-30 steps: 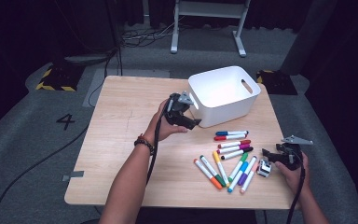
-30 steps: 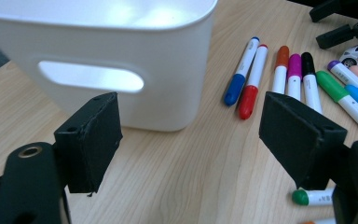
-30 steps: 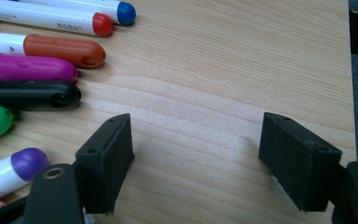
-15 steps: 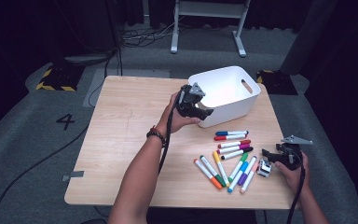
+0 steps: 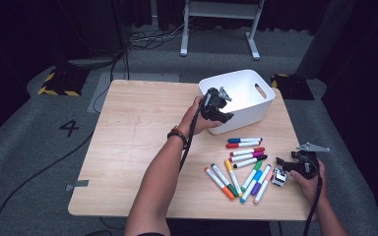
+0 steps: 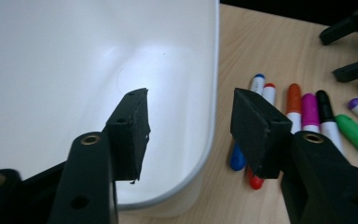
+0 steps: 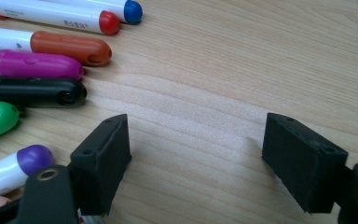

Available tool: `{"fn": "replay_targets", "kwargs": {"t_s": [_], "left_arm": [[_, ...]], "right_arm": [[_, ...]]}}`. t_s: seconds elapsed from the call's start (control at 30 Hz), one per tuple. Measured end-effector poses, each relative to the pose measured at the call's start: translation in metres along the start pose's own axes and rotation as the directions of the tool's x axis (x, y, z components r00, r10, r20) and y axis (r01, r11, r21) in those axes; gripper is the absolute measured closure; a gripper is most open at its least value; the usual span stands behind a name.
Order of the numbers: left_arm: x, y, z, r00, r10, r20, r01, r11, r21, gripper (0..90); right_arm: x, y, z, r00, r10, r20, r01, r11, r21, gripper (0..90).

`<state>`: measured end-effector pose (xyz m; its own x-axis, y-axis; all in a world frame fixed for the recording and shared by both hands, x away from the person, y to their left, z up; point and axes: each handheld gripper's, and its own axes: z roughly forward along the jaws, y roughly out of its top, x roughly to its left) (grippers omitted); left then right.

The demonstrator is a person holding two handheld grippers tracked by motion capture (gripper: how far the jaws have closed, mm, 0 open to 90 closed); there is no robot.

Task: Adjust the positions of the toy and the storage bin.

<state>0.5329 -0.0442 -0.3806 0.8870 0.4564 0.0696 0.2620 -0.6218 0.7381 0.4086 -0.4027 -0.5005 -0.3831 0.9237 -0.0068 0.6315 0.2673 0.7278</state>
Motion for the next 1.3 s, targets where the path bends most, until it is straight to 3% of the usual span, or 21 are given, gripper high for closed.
{"fn": "replay_targets", "kwargs": {"t_s": [0.1,0.23,0.3,0.37,0.53,0.6,0.9,1.13,1.3], "left_arm": [[0.003,-0.001,0.006,1.0000,0.007,0.005,-0.007,0.9994,0.034,62.2],[0.006,-0.002,0.007,0.9988,0.042,0.026,-0.042,0.9987,0.027,75.7],[0.005,-0.002,0.004,0.9991,0.031,0.030,-0.031,0.9994,0.012,81.1],[0.005,-0.003,0.000,0.9984,0.053,0.019,-0.053,0.9983,0.024,81.0],[0.006,-0.013,-0.010,0.9987,0.049,0.016,-0.049,0.9987,0.015,82.7],[0.006,-0.022,-0.021,0.9979,0.064,0.010,-0.064,0.9975,0.031,83.3],[0.000,-0.050,-0.051,0.9960,0.088,0.014,-0.088,0.9961,0.007,85.9],[-0.006,-0.072,-0.076,0.9968,0.071,0.037,-0.072,0.9974,0.011,86.3],[-0.017,-0.087,-0.090,0.9976,0.068,0.013,-0.068,0.9977,-0.010,86.3]], "right_arm": [[0.000,0.000,0.000,1.0000,0.000,0.000,0.000,1.000,0.000,23.7],[0.000,0.000,0.000,1.0000,-0.001,-0.002,0.001,1.000,0.001,23.7],[0.000,0.000,0.000,1.0000,-0.002,-0.003,0.002,1.000,0.001,23.6],[0.000,0.000,0.000,1.0000,-0.003,-0.003,0.003,1.000,0.001,23.6],[0.000,0.000,0.000,1.0000,-0.005,-0.004,0.005,1.000,0.001,23.6],[0.000,0.000,0.000,1.0000,-0.006,-0.004,0.006,1.000,0.001,23.6],[0.000,0.000,0.000,0.9999,-0.009,-0.006,0.009,1.000,0.000,23.6],[0.000,0.000,0.000,0.9999,-0.009,-0.006,0.009,1.000,0.000,23.6],[0.000,0.000,0.000,0.9999,-0.008,-0.007,0.008,1.000,-0.001,23.6]]}}
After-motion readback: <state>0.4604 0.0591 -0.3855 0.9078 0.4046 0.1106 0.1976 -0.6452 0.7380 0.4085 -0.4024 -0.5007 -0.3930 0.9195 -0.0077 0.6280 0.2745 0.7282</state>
